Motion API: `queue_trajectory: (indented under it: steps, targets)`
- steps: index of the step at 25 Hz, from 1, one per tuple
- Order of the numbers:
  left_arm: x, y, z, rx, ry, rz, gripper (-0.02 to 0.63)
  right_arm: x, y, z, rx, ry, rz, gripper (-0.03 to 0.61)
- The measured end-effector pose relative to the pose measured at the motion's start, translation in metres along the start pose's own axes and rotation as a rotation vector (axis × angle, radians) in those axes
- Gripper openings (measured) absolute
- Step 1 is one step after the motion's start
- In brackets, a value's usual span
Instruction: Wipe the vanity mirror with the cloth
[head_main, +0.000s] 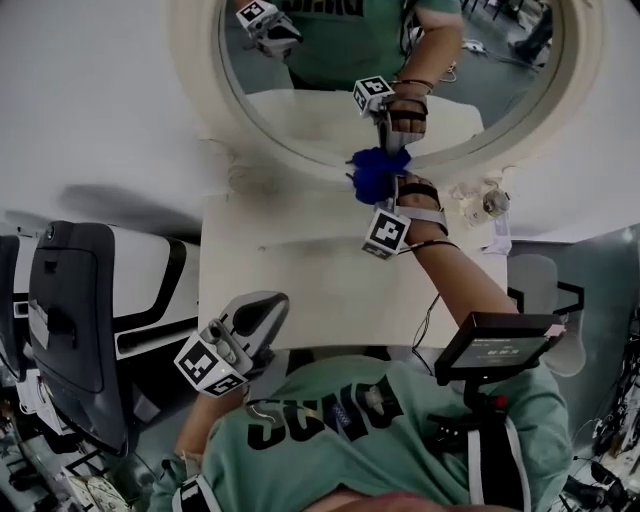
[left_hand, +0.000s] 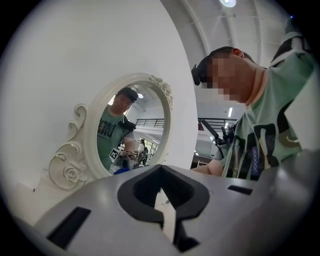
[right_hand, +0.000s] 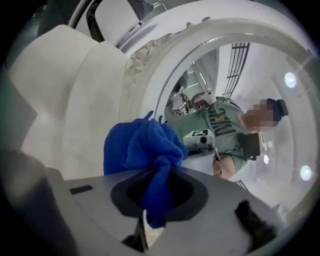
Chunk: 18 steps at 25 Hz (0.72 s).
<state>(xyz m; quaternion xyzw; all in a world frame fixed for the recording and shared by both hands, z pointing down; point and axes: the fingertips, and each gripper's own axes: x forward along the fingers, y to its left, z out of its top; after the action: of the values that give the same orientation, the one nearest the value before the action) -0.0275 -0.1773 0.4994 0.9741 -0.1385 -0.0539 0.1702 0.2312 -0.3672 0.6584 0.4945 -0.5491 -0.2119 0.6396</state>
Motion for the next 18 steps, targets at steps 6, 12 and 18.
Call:
queue_trajectory:
  steps: [6,12,18]
  targets:
    - [-0.008,0.001,0.014,0.017,-0.018,0.004,0.009,-0.001,0.002,0.002,0.039,-0.018,0.052,0.048]
    - [0.012,-0.029,0.055,0.099,-0.051,-0.037,0.009,-0.032,-0.008,-0.009,0.219,-0.132,0.186,0.048]
    - [0.02,-0.04,0.09,0.187,-0.107,-0.061,0.009,-0.131,-0.072,-0.02,0.489,-0.34,0.163,0.049]
